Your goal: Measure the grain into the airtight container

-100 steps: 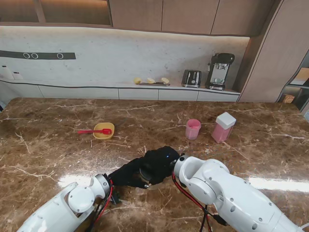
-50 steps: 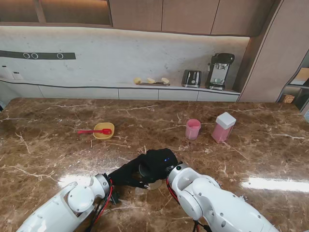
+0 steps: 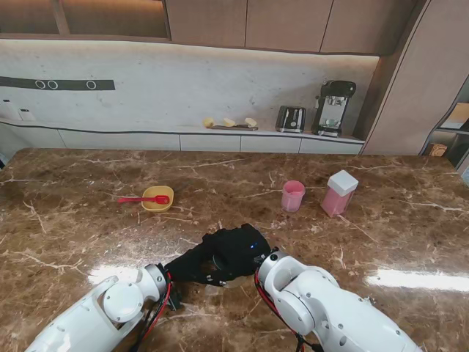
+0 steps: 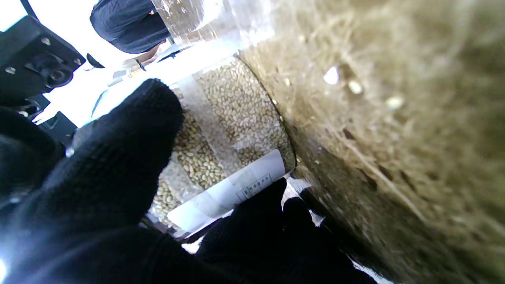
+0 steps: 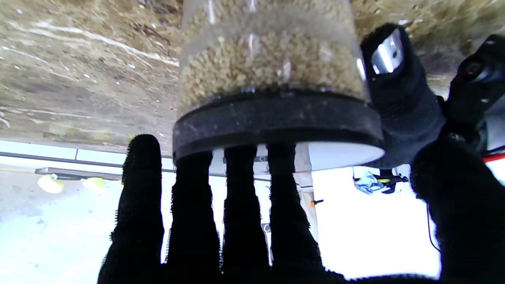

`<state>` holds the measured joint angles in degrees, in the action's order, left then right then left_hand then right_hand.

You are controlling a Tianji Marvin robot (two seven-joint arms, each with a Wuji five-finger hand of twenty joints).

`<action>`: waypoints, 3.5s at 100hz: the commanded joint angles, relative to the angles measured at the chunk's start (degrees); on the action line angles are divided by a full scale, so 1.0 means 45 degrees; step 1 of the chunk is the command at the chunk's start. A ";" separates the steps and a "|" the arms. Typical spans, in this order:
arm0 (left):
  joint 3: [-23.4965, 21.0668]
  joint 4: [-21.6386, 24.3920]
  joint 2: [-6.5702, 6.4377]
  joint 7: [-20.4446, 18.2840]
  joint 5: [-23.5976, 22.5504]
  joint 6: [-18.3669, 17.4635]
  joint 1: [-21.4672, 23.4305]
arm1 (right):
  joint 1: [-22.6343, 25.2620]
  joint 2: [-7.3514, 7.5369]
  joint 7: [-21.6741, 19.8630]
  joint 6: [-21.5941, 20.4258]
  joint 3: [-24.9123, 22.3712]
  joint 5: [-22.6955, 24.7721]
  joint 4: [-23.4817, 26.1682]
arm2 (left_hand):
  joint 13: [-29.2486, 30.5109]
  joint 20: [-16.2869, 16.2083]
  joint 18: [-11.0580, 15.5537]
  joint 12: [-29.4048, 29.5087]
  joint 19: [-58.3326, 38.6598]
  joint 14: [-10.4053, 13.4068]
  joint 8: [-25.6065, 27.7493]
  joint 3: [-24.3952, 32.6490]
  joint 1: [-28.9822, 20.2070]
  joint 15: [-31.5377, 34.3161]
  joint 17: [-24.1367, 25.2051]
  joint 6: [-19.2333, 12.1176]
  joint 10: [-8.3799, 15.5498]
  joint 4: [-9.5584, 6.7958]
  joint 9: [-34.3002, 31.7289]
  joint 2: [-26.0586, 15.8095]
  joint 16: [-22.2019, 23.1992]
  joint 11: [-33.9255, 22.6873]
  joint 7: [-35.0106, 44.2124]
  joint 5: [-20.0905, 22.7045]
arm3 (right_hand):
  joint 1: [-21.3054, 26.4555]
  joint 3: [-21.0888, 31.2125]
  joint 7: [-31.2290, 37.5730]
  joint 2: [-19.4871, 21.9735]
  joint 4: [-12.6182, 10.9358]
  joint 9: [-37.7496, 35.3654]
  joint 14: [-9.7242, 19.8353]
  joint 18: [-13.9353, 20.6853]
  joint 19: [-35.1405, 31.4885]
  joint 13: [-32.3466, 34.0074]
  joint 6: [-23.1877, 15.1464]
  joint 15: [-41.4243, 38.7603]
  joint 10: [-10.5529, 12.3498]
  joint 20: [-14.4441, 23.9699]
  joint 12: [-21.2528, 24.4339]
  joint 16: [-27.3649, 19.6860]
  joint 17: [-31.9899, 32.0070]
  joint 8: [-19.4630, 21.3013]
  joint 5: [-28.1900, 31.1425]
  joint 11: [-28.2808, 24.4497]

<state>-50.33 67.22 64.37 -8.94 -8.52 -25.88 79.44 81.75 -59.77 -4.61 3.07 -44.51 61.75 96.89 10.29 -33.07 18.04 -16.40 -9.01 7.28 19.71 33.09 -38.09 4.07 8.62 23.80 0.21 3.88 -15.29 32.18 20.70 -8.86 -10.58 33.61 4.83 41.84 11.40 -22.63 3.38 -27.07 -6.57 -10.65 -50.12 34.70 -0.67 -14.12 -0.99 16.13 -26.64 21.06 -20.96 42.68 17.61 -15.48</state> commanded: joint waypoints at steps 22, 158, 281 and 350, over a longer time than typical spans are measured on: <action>0.0187 -0.0530 -0.0039 0.0034 -0.0483 0.0130 0.0294 | 0.0279 -0.0052 0.0473 -0.0456 -0.0455 0.0008 -0.0002 | 0.0288 -0.0761 -0.6689 -0.0015 -0.2153 -0.2660 -0.1661 0.0129 -0.0095 0.0370 -0.1140 -0.8308 0.0335 -0.0222 0.0089 0.0729 0.0231 0.0051 0.4095 -0.3326 | -0.0485 -0.0296 -0.0420 0.0090 -0.0403 0.0566 -0.0138 -0.0069 0.1384 -0.0983 0.0349 0.0774 -0.0039 -0.0591 0.0647 -0.0778 0.1212 -0.0113 -0.0650 0.0833; -0.3713 0.2685 -0.0321 0.1080 -0.2664 -0.0547 0.1819 | 0.2563 -0.0387 0.2826 -0.2956 -0.5129 -0.1471 -0.0682 | 0.1808 0.2706 -0.2838 0.1089 -0.5799 -0.1316 -0.2394 -0.2148 0.1438 0.0389 -0.1828 -0.4763 0.0459 0.0160 -0.0441 0.0223 -0.0299 -0.0585 0.4037 -0.2367 | -0.1057 0.0302 -0.0696 -0.0098 -0.0602 -0.0578 0.1324 0.2262 0.2506 -0.0836 0.0528 0.1626 -0.0223 -0.1391 0.3440 -0.2164 0.0764 -0.2061 0.1157 0.2309; -0.4411 0.4995 -0.0180 0.2015 -0.3238 0.0016 0.3141 | 0.2726 -0.0788 0.3489 -0.5086 -0.5874 -0.4184 -0.2077 | 0.3314 0.2538 -0.3224 0.1121 -0.7597 -0.1867 -0.2114 -0.6396 0.1057 0.0796 -0.3302 -0.4451 -0.0052 -0.0783 -0.1520 -0.2466 -0.0128 -0.0509 0.3773 -0.2057 | -0.0950 0.0140 -0.0476 0.0538 -0.0816 -0.1321 0.1658 0.2577 0.2418 -0.0429 0.0917 0.1605 -0.0210 -0.1727 0.3751 -0.2325 0.0582 -0.3350 0.1756 0.2120; -0.4162 0.4841 -0.0151 0.2035 -0.3115 0.0016 0.2858 | 0.2929 -0.0819 0.3945 -0.5157 -0.6005 -0.3897 -0.1997 | 0.3279 0.2529 -0.3373 0.1101 -0.7603 -0.1823 -0.2271 -0.6498 0.0999 0.0747 -0.3287 -0.4557 -0.0016 -0.0828 -0.1559 -0.2522 -0.0142 -0.0452 0.3835 -0.2018 | -0.0527 -0.0083 -0.0214 0.0646 -0.0753 -0.1482 0.1563 0.2501 0.2320 -0.0400 0.0624 0.1534 -0.0150 -0.1696 0.3492 -0.2185 0.0636 -0.3407 0.1676 0.1994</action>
<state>-69.33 89.27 63.60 0.19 -22.61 -25.79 92.20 94.27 -63.31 13.66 -20.21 -71.48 44.15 87.91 23.68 -21.04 2.40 -11.87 -41.55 -0.99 10.41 5.80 -33.46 7.83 -6.07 12.70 -0.83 2.24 -20.78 22.59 19.88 -10.74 23.27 25.64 1.53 42.46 10.06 -20.70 1.65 -32.90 -0.84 -0.77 -39.56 31.31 2.94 -7.49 -1.79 9.59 -10.57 11.97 -18.24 27.98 26.21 -6.45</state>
